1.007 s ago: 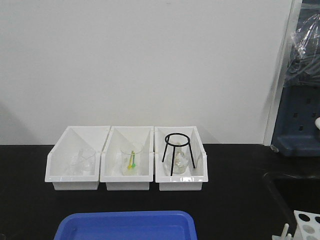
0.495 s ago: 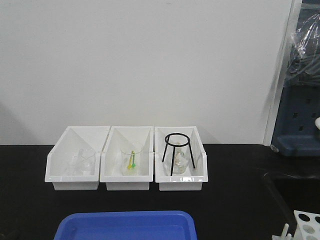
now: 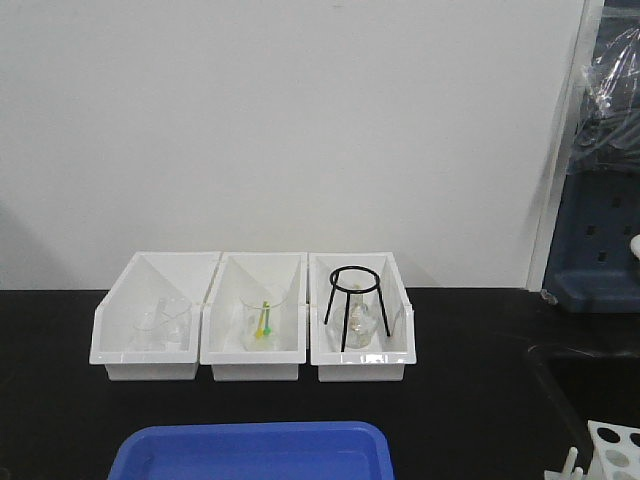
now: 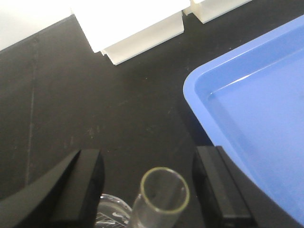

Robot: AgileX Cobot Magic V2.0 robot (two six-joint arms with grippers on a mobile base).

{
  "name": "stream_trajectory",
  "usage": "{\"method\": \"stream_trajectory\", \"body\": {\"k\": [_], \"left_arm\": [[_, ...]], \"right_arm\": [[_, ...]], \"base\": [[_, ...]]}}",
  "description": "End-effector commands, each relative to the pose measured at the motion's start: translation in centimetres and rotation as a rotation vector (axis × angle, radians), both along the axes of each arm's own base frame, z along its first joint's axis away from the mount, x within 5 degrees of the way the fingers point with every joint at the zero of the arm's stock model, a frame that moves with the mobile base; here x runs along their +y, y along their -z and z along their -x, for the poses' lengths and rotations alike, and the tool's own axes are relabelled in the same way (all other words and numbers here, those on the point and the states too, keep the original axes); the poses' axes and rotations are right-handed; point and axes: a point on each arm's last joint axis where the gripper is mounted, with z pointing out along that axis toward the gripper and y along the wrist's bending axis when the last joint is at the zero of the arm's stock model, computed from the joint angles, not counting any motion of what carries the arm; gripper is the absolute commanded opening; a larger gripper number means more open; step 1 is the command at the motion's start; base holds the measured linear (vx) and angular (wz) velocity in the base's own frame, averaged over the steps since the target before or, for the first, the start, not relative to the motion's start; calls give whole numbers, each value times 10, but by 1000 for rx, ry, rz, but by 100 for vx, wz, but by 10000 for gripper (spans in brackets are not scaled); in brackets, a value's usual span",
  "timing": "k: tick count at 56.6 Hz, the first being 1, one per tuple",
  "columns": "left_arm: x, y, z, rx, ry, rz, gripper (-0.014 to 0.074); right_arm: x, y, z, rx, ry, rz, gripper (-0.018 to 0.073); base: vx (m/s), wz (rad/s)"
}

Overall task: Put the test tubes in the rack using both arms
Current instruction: 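Grasp the clear test tube with the left gripper and lift it out, then bring the tube to the right gripper and close the right gripper on it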

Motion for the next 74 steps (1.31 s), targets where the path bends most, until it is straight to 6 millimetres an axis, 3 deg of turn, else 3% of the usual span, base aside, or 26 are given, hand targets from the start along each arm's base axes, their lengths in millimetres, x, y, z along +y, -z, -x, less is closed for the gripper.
{"method": "stream_trajectory", "body": {"k": [1, 10, 18, 47, 52, 61, 69, 74], "left_arm": [[-3, -18, -8, -115, 8, 40, 525], [-2, -16, -7, -97, 4, 36, 519], [-2, -16, -7, -97, 4, 36, 459], [-2, -19, -5, -98, -1, 31, 41], [-1, -27, -2, -132, -1, 32, -7], [-1, -46, 8, -219, -1, 39, -6], [0, -73, 16, -322, -4, 40, -3], [0, -103, 16, -426, -12, 74, -4]], "right_arm": [[0, -18, -4, -103, -2, 6, 358], [0, -18, -4, -104, -3, 7, 358], [0, -18, -4, -104, -3, 7, 358], [0, -19, -4, -119, -3, 6, 356], [0, -19, -4, -119, -3, 5, 356], [0, -19, -4, -120, -4, 2, 356], [0, -19, -4, -114, -4, 4, 358], [0, -18, -4, -105, -5, 11, 358]], "base": [[0, 0], [0, 0], [0, 0], [0, 0], [0, 0], [0, 0], [0, 0], [0, 0]]}}
